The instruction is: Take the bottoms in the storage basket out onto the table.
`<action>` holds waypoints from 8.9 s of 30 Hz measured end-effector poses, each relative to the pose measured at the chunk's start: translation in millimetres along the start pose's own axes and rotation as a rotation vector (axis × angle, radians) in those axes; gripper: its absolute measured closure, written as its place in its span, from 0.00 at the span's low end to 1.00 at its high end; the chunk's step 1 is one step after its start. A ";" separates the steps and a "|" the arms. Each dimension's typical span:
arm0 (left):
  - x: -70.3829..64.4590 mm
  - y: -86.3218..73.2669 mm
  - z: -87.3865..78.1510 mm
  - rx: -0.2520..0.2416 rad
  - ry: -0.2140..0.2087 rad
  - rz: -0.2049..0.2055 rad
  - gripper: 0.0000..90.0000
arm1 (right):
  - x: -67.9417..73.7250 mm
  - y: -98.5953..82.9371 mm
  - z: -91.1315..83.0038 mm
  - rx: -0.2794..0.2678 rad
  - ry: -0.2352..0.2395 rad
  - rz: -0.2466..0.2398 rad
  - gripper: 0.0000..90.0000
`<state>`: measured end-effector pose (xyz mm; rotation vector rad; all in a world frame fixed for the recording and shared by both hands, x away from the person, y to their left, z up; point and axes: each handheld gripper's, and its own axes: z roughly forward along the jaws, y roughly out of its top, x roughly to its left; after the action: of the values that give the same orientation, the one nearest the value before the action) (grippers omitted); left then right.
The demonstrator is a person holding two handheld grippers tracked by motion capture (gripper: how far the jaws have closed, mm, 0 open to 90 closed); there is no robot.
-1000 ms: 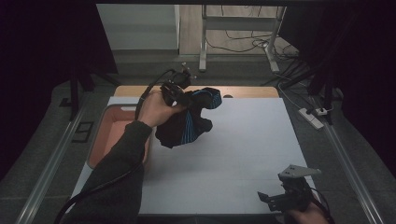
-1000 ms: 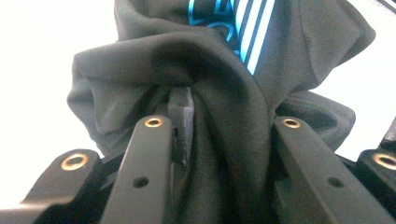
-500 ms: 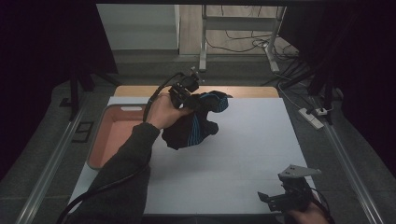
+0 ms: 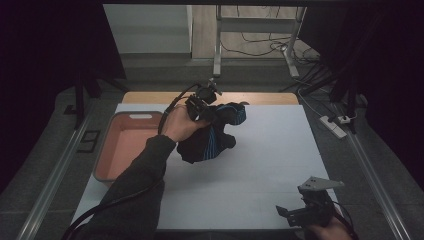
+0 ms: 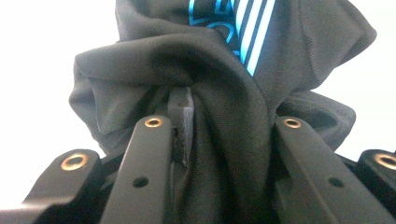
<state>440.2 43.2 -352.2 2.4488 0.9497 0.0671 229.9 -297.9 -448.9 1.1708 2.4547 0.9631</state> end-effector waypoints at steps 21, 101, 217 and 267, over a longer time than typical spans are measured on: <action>1.7 -5.8 28.2 0.017 -0.007 -0.007 0.78 | -0.1 -0.2 -0.4 -0.003 0.004 -0.002 0.00; 12.3 -58.9 137.4 0.039 -0.027 0.018 0.71 | 3.3 -0.1 0.7 0.017 -0.001 -0.038 0.00; -12.9 -85.0 83.0 -0.214 -0.161 0.109 0.00 | 5.2 0.2 2.5 0.031 -0.001 -0.062 0.00; -13.0 -111.9 52.1 -0.318 -0.268 0.093 0.00 | 4.5 -1.0 -2.3 -0.014 -0.001 -0.047 0.00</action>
<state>372.9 81.9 -449.0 2.1406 0.6530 -0.0718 225.3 -296.0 -447.6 1.1035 2.4594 0.9652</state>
